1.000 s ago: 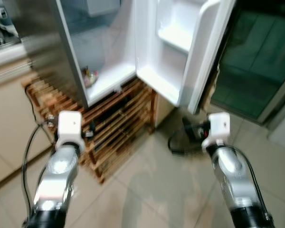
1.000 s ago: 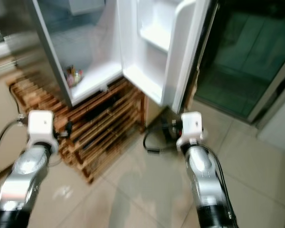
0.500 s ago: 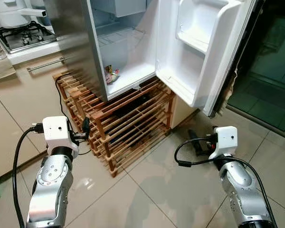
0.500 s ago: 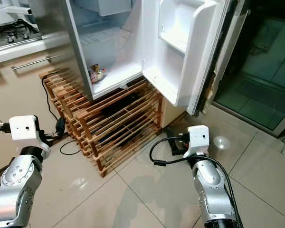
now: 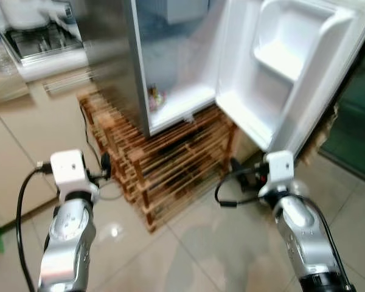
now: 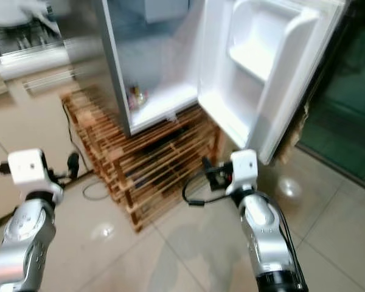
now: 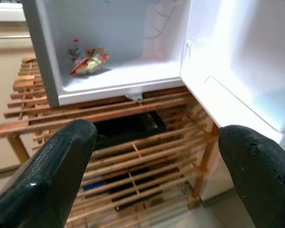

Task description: Restocking fridge

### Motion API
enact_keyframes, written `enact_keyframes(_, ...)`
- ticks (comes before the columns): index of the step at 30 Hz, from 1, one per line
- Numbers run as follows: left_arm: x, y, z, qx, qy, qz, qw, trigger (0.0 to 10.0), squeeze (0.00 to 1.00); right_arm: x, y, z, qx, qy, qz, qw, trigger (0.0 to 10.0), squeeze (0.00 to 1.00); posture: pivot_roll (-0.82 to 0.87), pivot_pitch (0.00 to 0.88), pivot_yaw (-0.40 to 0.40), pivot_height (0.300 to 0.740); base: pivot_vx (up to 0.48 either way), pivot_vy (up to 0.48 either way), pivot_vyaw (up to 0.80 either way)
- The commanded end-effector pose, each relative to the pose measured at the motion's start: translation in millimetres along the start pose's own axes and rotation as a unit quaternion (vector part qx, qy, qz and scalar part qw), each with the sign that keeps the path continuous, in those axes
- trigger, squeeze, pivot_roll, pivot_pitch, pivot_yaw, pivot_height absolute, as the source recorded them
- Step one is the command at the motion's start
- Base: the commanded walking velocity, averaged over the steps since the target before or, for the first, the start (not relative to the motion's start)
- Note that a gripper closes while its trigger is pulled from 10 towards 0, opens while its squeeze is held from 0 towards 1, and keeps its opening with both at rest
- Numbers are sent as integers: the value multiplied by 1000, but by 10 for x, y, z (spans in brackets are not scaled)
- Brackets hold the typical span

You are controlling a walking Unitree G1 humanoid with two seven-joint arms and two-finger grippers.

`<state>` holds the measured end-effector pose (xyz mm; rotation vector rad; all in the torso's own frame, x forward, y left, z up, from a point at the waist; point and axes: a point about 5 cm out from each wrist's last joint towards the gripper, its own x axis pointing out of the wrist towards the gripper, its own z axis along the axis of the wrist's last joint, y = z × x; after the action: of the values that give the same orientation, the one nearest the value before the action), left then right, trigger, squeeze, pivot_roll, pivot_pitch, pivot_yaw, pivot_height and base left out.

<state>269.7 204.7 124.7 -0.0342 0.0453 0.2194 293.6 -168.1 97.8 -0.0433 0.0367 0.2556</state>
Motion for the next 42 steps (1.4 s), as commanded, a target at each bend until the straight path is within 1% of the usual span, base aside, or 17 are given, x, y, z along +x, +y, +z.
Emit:
enact_keyframes(1, 1, -69, 10, 5, -1, -14, 1000, 10000, 0, -16, -81, -2, -3, 0, -13, 1000, 10000, 0, -147, 0, 44, 740, 472, 0, 519)
enact_keyframes(6, 22, -98, 34, 10, -3, -19, 1000, 10000, 0, -5, -68, -1, -3, -1, -13, 1000, 10000, 0, -148, 0, 51, 740, 436, -96, 509)
enact_keyframes(10, 33, -143, 65, 15, -8, -30, 999, 10000, 0, 19, -100, 6, -6, 0, -25, 1000, 10000, 0, -148, 0, 54, 740, 392, -274, 263)
enact_keyframes(11, 34, -150, 69, 30, -10, -33, 999, 10000, 0, 24, -106, 14, -4, -1, -27, 1000, 10000, 0, -149, 0, 58, 740, 386, -281, 0)
enact_keyframes(12, 36, -191, 10, 64, 10, -48, 997, 10000, 0, 33, -118, 31, 2, -4, -31, 1000, 10000, 0, -148, 0, 59, 740, 0, 0, 0)
enact_keyframes(15, 9, -186, 20, 37, 2, -58, 998, 10000, 0, 32, -137, 52, 7, -8, -36, 999, 10000, 0, -150, 0, 60, 740, 0, 0, 0)
enact_keyframes(18, -44, -109, 57, 7, -14, -56, 998, 10000, 0, 6, -185, 57, 22, -12, -56, 998, 10000, 0, -152, 0, 57, 740, 0, 0, 0)
enact_keyframes(19, -44, -109, 57, 7, -14, -56, 998, 10000, 0, 6, -185, 57, 22, -12, -56, 998, 10000, 0, -152, 0, 57, 740, 0, 0, 0)
enact_keyframes(20, -88, -74, 61, 4, -19, -56, 998, 10000, 0, -15, -201, 50, 32, -13, -66, 997, 10000, 0, -153, 0, 58, 740, 255, -405, 0)
enact_keyframes(22, -271, 29, 14, 19, -20, -63, 998, 10000, 0, -118, -224, 36, 47, -14, -89, 995, 10000, 0, -158, 0, 60, 740, 289, -379, 0)
enact_keyframes(24, -460, 118, -75, 22, 4, -64, 998, 10000, 0, -301, -155, -11, 44, -5, -79, 996, 10000, 0, -149, 0, 56, 740, 322, -351, 0)
enact_keyframes(26, -532, 130, -103, 20, 15, -67, 997, 10000, 0, -434, -86, -52, 40, 6, -65, 997, 10000, 0, -148, 0, 51, 740, 324, -351, 0)
enact_keyframes(28, -506, 86, -82, 25, 11, -70, 997, 10000, 0, -492, -61, -86, 38, 15, -58, 997, 10000, 0, -149, 0, 49, 740, 328, -347, 0)
enact_keyframes(30, -482, 61, -66, 30, 8, -71, 997, 10000, 0, -501, -58, -100, 38, 19, -56, 998, 10000, 0, -149, 0, 49, 740, 330, -345, 0)
enact_keyframes(33, -348, -21, -5, 25, 4, -64, 998, 10000, 0, -408, -86, -81, 30, 15, -57, 998, 10000, 0, -149, 0, 53, 740, 374, -294, 213)
enact_keyframes(36, -299, -15, 32, 19, 3, -56, 998, 10000, 0, -334, -108, -11, 25, 9, -62, 998, 10000, 0, -152, 0, 55, 740, 394, -269, 625)
enact_keyframes(42, -287, 8, 85, 11, -11, -49, 999, 10000, 0, -309, -179, 51, 21, 6, -66, 998, 10000, 0, -153, 0, 55, 740, 133, -88, 103)
